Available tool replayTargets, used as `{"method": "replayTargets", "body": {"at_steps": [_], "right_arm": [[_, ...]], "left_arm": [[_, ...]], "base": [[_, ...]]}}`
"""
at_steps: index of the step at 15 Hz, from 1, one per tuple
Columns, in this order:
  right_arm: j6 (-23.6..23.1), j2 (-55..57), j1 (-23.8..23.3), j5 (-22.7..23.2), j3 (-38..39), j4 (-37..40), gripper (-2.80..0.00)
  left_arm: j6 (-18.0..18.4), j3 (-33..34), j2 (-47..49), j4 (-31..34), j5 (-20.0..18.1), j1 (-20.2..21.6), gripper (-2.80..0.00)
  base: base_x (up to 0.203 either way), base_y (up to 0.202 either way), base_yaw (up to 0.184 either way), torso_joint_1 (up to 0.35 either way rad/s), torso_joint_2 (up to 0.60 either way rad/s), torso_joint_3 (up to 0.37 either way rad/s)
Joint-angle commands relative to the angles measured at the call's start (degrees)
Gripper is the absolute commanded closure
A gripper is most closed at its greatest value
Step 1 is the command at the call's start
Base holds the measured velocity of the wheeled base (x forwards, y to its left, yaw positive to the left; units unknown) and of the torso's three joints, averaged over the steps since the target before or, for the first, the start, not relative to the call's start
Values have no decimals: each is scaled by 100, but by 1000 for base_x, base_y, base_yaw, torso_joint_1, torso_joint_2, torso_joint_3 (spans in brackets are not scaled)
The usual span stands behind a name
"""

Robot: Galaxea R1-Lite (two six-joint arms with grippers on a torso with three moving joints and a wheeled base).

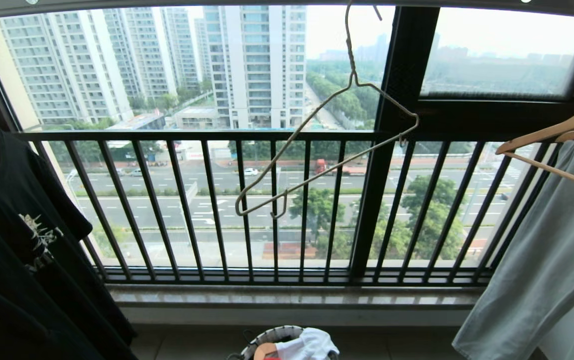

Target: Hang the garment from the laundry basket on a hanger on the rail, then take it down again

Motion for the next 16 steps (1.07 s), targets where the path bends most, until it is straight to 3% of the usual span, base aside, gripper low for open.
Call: {"method": "replayTargets", "body": {"at_steps": [1,2,5,7,8,11,13,16], "right_arm": [[-113,-759,-30,157,714,28,0],[-137,-1148,-9,532,1017,10,0],[601,-1519,35,2704,2316,-866,0],[694,-1511,44,3448,2943,-1948,0],[471,-1510,46,3730,3141,-2284,0],[293,-1509,47,3884,3172,-1984,0],[579,-1509,53,3918,3157,-2002,0],[641,-1509,47,3903,3166,-2013,0]], "left_arm": [[34,123,-2,-17,-5,-2,0],[34,123,-2,-11,0,-2,0],[43,123,-2,-17,4,-2,0],[26,123,-2,-17,4,-2,0],[-1,123,-2,-17,4,-2,0],[-18,123,-2,-17,4,-2,0],[8,123,-2,-17,4,-2,0],[-97,123,-2,-17,4,-11,0]], "base": [[0,0,0,0,0,0],[0,0,0,0,0,0],[0,0,0,0,0,0],[0,0,0,0,0,0],[0,0,0,0,0,0],[0,0,0,0,0,0],[0,0,0,0,0,0],[0,0,0,0,0,0]]}}
